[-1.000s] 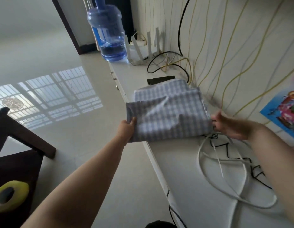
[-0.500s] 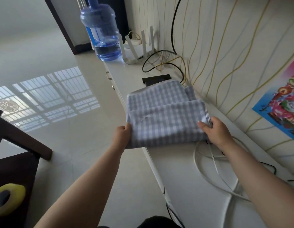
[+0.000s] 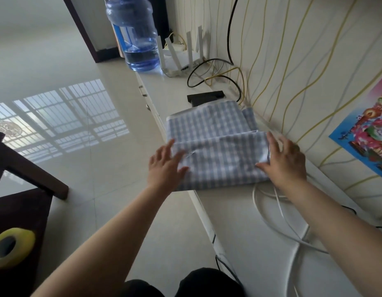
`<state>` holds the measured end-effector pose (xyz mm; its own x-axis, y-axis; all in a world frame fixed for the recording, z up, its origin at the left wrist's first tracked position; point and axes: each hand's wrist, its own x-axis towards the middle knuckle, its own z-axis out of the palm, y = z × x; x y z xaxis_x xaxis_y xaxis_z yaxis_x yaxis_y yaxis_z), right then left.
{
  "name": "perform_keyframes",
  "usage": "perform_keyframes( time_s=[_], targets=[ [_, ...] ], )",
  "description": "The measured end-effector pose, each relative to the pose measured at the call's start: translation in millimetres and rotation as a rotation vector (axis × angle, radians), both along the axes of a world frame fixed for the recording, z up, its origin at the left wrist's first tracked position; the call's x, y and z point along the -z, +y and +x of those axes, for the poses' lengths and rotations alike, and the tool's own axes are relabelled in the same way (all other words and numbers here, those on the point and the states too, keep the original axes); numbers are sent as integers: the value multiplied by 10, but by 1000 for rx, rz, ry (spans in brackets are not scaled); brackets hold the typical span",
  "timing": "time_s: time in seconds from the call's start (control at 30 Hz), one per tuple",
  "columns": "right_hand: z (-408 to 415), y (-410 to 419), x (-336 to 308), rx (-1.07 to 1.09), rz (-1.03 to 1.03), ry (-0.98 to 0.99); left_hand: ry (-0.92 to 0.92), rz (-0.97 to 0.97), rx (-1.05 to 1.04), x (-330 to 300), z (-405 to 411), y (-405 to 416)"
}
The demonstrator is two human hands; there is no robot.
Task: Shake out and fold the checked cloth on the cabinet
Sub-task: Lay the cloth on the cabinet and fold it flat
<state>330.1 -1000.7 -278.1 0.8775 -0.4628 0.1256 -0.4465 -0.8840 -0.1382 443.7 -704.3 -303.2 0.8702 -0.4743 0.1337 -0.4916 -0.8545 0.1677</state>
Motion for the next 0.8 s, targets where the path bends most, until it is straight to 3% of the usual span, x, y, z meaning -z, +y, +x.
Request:
perform_keyframes(
  time_s=[0.1,0.17,0.27,0.43,0.5,0.63,0.7,0.8],
  targets=[
    [204,183,-62,-277,-56,12,212,216,320,38,-68,-77],
    [280,318,36,-420,-34,188,197,322,377,142,-69,-17],
    [282,328,223,-434,16,510,85,330,372,216,-66,59],
    [362,388,147,-405,-11,588,194,276,351,128,-97,5],
    [332,494,97,-475,-35,528,290,142,332,15,-37,2],
    [235,520,-124,-500,-53,322,364,-439,198,-241,-2,2],
    [224,501,-349,-476,-27,367,412,-660,93,-305,-73,52],
    [223,518,-676,-502,-24,521,410,-812,37,-289,-226,197]
  ],
)
